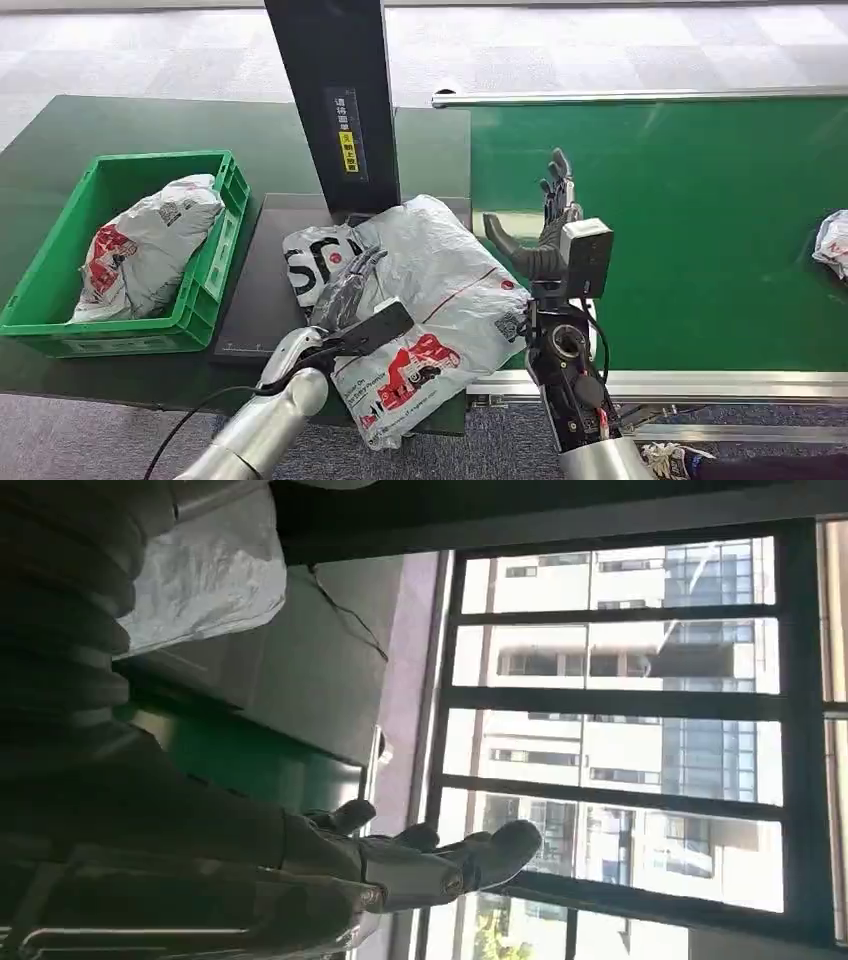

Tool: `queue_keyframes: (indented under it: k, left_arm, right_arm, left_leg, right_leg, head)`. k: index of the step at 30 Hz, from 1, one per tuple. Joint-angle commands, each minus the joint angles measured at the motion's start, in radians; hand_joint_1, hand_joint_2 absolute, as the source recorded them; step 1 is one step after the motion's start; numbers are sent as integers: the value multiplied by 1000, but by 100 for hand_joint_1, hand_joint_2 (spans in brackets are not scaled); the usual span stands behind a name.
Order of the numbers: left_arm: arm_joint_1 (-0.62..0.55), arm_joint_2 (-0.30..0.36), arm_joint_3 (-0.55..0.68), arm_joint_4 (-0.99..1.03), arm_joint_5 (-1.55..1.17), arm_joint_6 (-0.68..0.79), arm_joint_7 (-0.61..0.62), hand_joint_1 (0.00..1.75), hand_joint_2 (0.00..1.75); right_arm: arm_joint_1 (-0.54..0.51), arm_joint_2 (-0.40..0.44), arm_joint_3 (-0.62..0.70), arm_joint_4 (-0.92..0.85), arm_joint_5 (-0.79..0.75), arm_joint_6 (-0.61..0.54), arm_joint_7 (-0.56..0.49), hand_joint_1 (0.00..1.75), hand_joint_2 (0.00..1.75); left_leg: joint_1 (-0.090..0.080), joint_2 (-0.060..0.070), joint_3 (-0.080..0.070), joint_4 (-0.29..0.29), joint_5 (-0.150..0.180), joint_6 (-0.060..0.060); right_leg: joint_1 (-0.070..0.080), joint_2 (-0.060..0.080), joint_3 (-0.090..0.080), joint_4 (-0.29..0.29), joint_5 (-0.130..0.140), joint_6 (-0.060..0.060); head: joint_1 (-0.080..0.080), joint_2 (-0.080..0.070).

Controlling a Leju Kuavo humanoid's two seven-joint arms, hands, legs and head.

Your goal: Moved the parcel from conveyor to table for the left to box.

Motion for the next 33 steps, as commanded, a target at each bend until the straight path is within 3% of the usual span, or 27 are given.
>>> queue_keyframes:
  k: [1, 2, 3, 6, 13, 23, 24, 26, 30, 32, 33]
  left_arm:
    - [-13, -9, 27, 94, -35, 0, -15, 175, 175]
    - [-3, -12, 41, 79, -37, 14, -16, 175, 175]
    - [7, -11, 50, 63, -37, 14, -16, 175, 175]
    - [31, -14, 75, 9, -34, 13, -33, 175, 175]
    - [62, -25, 117, -81, 0, 93, -105, 175, 175]
    - [140, -35, 156, -399, 203, 405, -419, 175, 175]
    - [164, -79, 231, -492, 211, 457, -548, 175, 175]
    - [168, -76, 224, -504, 210, 457, -545, 175, 175]
    - [200, -179, 389, -821, -51, 457, -548, 175, 175]
    - [197, -185, 404, -834, -72, 457, -548, 175, 175]
    - [169, -203, 483, -858, -127, 457, -548, 175, 175]
  right_arm:
    - [-40, -45, 40, 167, 67, 44, 96, 0, 175]
    - [-72, -86, 133, 223, 299, -106, 179, 0, 175]
    - [-77, -73, 127, 239, 341, -112, 203, 0, 175]
    - [-80, -54, 71, 264, 306, -26, 204, 0, 175]
    - [-65, -53, 35, 233, 342, 2, 223, 0, 175]
    - [-24, -49, -6, 132, 319, 15, 168, 0, 175]
    - [-24, -51, -3, 128, 328, -17, 159, 0, 175]
    - [-26, -53, -2, 128, 328, -16, 159, 0, 175]
    - [-36, -57, 4, 141, 330, -41, 157, 0, 175]
    - [-36, -58, 6, 141, 328, -40, 157, 0, 175]
    - [-28, -61, 8, 133, 318, -33, 154, 0, 175]
  left_leg:
    - [0, -1, 4, -2, 0, 1]
    - [0, 0, 3, -2, 0, 1]
    - [0, 1, 3, -1, 0, 1]
    - [0, 1, 2, -1, 0, 0]
    - [0, 0, 3, -1, -1, 1]
    - [0, -1, 0, 0, -1, 1]
    - [0, -1, 0, 0, 0, 0]
    - [0, 0, 0, 1, -1, 1]
    - [1, 0, -1, 2, -1, 1]
    - [1, 2, -2, 2, -2, 1]
    - [0, 1, -1, 1, -1, 1]
  right_leg:
    - [0, 0, 5, -3, 0, 0]
    - [0, 0, 4, -2, 0, 0]
    - [0, 1, 3, -2, 0, 0]
    - [0, 1, 3, -1, 0, 0]
    - [0, 1, 4, -1, -1, 0]
    - [0, 0, 1, 0, -1, 0]
    - [0, 0, 0, 0, 0, 0]
    - [0, 0, 0, 0, -1, 0]
    - [1, 1, -1, 0, 0, 0]
    - [1, 2, -1, 1, 0, 0]
    - [0, 1, 0, 0, 0, 0]
  head:
    - [0, 0]
    - [0, 0]
    - [0, 0]
    - [0, 0]
    - [0, 0]
    - [0, 0]
    - [0, 0]
    - [0, 0]
    - [0, 0]
    - [0, 0]
    - [0, 0]
